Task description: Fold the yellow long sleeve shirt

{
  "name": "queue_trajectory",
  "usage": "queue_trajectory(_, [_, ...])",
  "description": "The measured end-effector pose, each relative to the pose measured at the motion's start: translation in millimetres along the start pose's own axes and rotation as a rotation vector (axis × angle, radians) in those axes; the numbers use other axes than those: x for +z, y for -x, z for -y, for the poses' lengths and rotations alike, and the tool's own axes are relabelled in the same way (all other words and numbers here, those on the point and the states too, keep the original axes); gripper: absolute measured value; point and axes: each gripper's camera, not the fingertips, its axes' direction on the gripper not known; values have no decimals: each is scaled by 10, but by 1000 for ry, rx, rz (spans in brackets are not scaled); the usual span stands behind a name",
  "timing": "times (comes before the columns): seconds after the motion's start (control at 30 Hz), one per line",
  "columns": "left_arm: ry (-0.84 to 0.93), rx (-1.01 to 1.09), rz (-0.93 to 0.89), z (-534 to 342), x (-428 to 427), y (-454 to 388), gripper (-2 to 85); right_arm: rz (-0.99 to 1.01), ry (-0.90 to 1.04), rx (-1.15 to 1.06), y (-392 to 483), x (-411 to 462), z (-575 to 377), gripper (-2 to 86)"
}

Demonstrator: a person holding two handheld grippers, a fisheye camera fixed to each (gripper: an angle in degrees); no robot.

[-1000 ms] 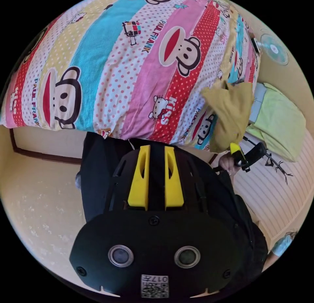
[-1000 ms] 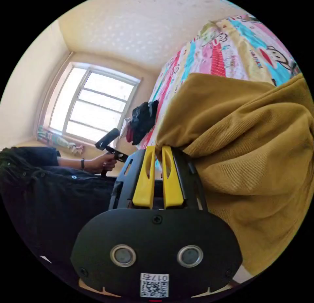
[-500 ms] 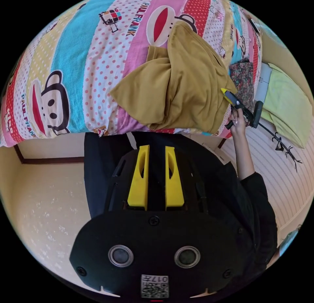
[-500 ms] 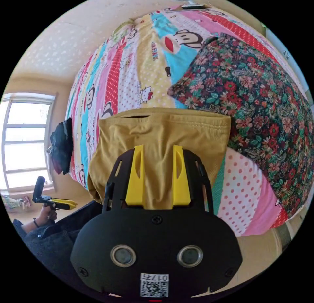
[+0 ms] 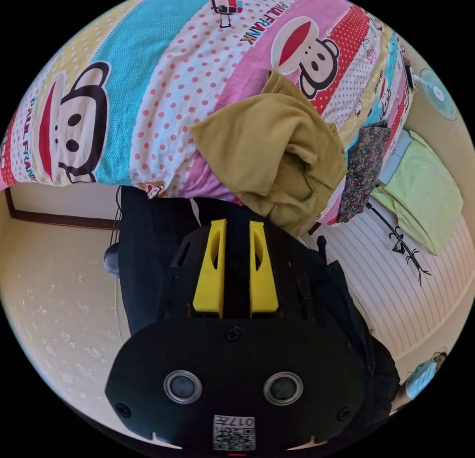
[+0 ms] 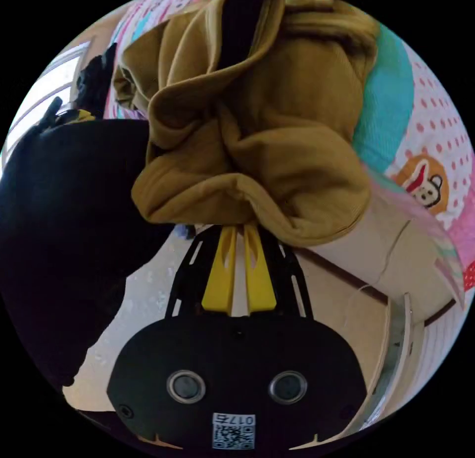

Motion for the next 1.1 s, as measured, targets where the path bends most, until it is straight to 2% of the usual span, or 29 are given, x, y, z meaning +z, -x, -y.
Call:
queue_trajectory(0.07, [8, 11, -4, 124, 31, -74, 79, -30, 27, 65, -79, 14, -107, 27])
queue_trajectory(0.17, [5, 59, 29, 350, -19, -232, 79, -52, -34, 145, -202, -372, -187, 27])
queue_trajectory(0.27, [-37, 105, 86, 657, -199, -425, 80, -83, -172, 201, -314, -1059, -147, 32])
queue_trajectory(0.33, [-67, 115, 105, 871, -321, -536, 83, -52, -350, 168, -324, -1724, -38, 37])
queue_trajectory(0.43, [-112, 150, 125, 1224, -504, -730, 92, -46, -507, 53, -171, -2510, 248, 49])
queue_trajectory(0.6, [-79, 152, 220, 1709, -429, -855, 119, -100, -659, -117, 350, -3392, 856, 80])
queue_trajectory(0.67, [27, 107, 226, 1842, -110, -784, 125, -101, -651, -170, 525, -3481, 1147, 87])
queue_trajectory(0.77, [-147, 59, 235, 1626, -85, -770, 115, -67, -456, -217, 723, -3236, 1677, 100])
queue_trajectory(0.8, [-175, 54, 229, 1570, -79, -766, 111, -116, -353, -198, 788, -3025, 1830, 100])
queue_trajectory(0.83, [-193, 53, 209, 1472, -59, -749, 90, -215, -433, -160, 879, -2974, 1779, 94])
queue_trajectory(0.9, [-129, 69, 154, 1370, 7, -707, 61, -249, -475, -111, 959, -2948, 1703, 78])
queue_trajectory(1.0, [-59, 211, 111, 1108, -1, -687, 46, -100, -568, -67, 965, -3021, 1395, 46])
queue_trajectory(1.07, [-28, 467, 21, 782, -116, -721, 43, 8, -690, -60, 923, -3079, 1060, 38])
queue_trajectory(1.1, [7, 519, -14, 704, -129, -715, 42, 90, -757, -47, 867, -3102, 832, 35])
